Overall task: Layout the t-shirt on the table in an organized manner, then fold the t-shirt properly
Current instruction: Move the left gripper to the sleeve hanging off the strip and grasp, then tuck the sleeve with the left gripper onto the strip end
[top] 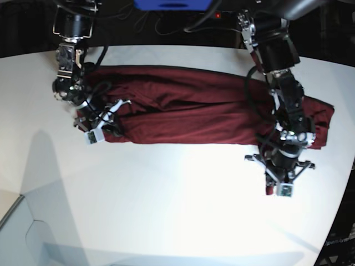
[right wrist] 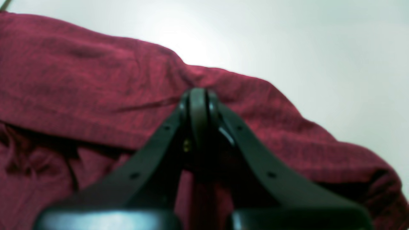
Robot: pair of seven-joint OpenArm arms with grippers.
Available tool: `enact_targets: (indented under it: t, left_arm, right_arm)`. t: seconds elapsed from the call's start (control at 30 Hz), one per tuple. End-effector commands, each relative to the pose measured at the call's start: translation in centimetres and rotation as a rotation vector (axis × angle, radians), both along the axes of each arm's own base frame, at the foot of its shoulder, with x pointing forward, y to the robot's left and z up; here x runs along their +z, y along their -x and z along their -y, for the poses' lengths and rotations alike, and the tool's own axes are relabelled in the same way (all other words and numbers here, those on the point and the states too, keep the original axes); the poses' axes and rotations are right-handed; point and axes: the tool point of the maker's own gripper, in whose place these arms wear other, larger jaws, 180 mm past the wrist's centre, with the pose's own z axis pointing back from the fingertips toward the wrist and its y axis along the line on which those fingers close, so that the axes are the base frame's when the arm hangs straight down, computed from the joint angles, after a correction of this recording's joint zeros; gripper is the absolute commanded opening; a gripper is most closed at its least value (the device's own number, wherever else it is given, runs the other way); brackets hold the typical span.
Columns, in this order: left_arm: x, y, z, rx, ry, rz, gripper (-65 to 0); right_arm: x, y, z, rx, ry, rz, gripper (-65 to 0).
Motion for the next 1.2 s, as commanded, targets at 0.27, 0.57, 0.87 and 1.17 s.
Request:
enact_targets:
  t: [0.27,0.57,0.87,1.17]
  left_arm:
    - [4.5,5.5,-10.0,0.199,0.055,0.087,-64.9]
    - [0.6,9.5,-15.2,0.345,0.160,0.022,-64.9]
    - [-2.2,9.6,-16.7,0.370,0.198,0.009,-64.6]
    - [-5.3,9.7,-17.4,0.397,0.256,0.010,-64.5]
  right_arm:
    - [0.4,-0.4,1.3,0.002,0.036,0.009,-65.0]
    - [0.3,-0.2,1.2,0.002,0.035,0.005,-65.0]
    - [0.2,-0.1,1.3,0.002,0.038,0.003,-65.0]
    - [-0.3,0.7,2.5,0.001,0.064,-0.015,-65.0]
